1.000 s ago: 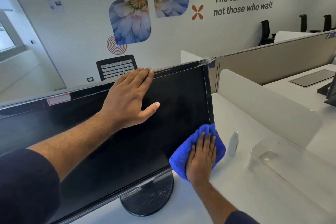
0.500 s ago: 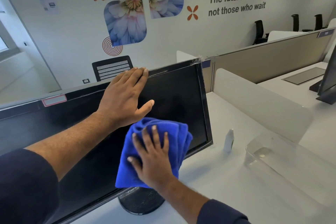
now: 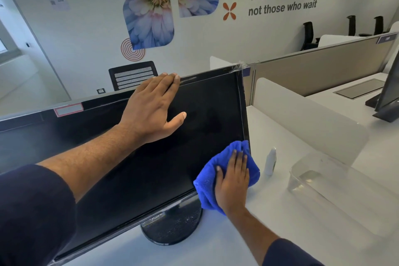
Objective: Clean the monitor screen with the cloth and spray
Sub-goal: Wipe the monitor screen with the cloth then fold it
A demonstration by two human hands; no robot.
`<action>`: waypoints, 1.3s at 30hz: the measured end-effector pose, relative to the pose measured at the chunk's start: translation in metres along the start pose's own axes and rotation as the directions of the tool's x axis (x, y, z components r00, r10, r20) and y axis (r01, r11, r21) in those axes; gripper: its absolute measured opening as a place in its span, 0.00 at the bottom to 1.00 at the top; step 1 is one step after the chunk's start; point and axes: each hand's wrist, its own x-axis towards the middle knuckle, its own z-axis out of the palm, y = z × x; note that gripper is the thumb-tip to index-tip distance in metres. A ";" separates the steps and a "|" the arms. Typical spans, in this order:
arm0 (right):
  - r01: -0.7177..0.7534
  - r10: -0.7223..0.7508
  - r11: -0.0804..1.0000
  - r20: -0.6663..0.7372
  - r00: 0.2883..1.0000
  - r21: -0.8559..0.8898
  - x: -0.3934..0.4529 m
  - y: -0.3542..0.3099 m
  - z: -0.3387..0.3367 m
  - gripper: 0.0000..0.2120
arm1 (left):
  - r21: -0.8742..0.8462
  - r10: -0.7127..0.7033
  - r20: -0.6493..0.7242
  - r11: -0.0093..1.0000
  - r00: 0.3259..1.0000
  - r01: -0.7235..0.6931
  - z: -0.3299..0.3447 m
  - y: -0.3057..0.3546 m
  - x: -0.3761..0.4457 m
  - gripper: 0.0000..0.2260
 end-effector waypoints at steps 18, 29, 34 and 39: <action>0.243 -0.243 0.970 -0.021 0.970 0.013 -0.092 -0.056 0.009 0.14 | -0.049 -0.043 0.014 0.998 0.999 0.044 -0.005 0.004 -0.002 0.38; 0.691 -0.661 0.723 0.313 0.683 0.020 -0.132 -0.109 0.008 0.22 | -0.113 0.013 0.073 0.994 0.997 -0.005 -0.014 -0.005 -0.005 0.39; 0.679 -0.661 0.734 0.262 0.703 0.032 -0.114 -0.093 -0.001 0.29 | -0.089 0.072 0.088 0.994 0.994 -0.064 -0.020 -0.015 -0.010 0.40; 0.279 -0.269 0.943 -0.079 0.960 0.181 -0.062 -0.062 -0.025 0.23 | -0.041 0.060 0.077 0.998 0.995 -0.057 -0.018 -0.020 -0.026 0.40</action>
